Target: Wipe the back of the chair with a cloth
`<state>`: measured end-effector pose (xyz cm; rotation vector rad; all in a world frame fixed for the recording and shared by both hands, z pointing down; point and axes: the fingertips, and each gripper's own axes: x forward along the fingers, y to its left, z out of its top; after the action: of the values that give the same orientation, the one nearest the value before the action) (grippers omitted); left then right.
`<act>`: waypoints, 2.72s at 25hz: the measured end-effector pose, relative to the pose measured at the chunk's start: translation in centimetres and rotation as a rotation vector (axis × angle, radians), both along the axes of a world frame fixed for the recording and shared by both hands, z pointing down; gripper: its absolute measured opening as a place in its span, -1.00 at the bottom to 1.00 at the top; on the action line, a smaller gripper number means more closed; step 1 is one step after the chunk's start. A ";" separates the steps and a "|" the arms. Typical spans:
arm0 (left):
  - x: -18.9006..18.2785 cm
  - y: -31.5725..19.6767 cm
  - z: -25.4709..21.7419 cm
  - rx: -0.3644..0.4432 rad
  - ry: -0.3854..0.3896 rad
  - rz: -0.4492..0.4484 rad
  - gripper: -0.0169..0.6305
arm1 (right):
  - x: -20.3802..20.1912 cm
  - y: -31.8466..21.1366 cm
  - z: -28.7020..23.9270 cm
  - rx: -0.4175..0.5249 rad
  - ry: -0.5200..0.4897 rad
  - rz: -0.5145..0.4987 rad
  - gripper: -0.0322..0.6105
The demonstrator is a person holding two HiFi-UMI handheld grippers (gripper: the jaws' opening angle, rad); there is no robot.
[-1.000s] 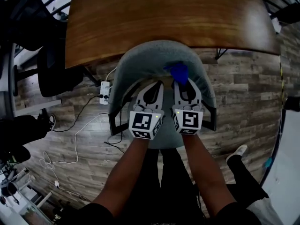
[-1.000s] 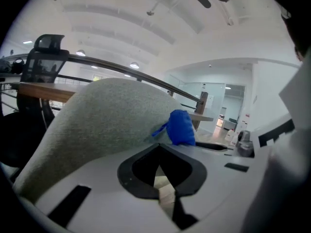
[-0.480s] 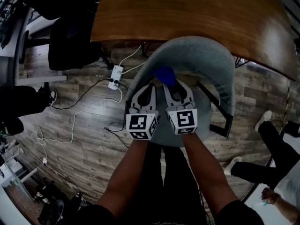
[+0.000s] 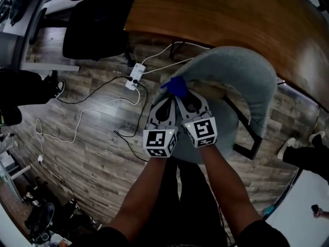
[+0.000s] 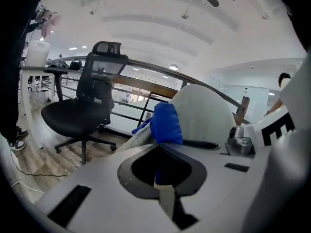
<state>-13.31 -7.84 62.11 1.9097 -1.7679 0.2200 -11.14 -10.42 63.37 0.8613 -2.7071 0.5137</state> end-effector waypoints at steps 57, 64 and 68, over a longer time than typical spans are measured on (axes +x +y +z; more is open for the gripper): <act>15.3 -9.3 1.7 0.054 -0.055 0.482 -0.93 | 21.0 -8.9 3.7 0.015 0.029 0.702 -0.56; 17.3 -9.0 1.9 0.053 -0.046 0.544 -0.93 | 24.2 -7.6 4.2 -0.013 0.016 0.809 -0.56; 19.5 -8.6 1.6 0.061 -0.026 0.573 -0.93 | 26.8 -6.7 4.0 -0.016 0.024 0.861 -0.56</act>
<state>6.15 -16.39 63.70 2.4279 -1.2104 0.3951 15.61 -17.16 67.38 1.9985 -2.1822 0.6599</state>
